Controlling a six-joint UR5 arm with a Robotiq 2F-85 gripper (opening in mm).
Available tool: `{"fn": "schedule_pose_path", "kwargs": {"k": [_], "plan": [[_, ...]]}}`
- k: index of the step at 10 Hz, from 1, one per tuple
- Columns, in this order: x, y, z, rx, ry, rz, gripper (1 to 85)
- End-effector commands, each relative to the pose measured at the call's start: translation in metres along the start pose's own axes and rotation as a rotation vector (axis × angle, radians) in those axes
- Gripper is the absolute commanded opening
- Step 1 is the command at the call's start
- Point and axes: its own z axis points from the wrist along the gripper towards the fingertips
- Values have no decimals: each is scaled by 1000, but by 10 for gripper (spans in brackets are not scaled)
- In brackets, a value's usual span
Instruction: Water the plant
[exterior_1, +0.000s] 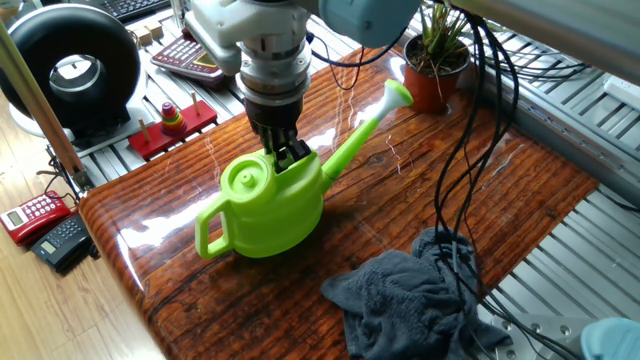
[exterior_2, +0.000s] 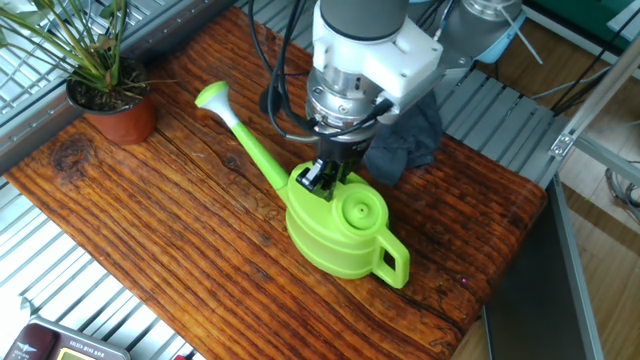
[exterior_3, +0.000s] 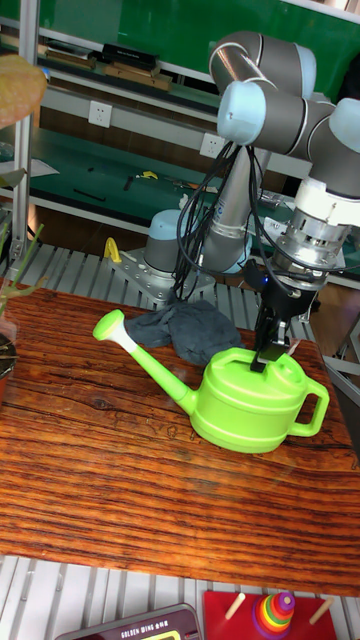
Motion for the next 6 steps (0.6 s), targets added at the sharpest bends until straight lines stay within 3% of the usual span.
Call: {"fn": "schedule_pose_path", "kwargs": {"k": [1, 6], "plan": [[-1, 0, -7, -10, -38, -9, 10], [5, 2, -16, -27, -72, -20, 10]]}}
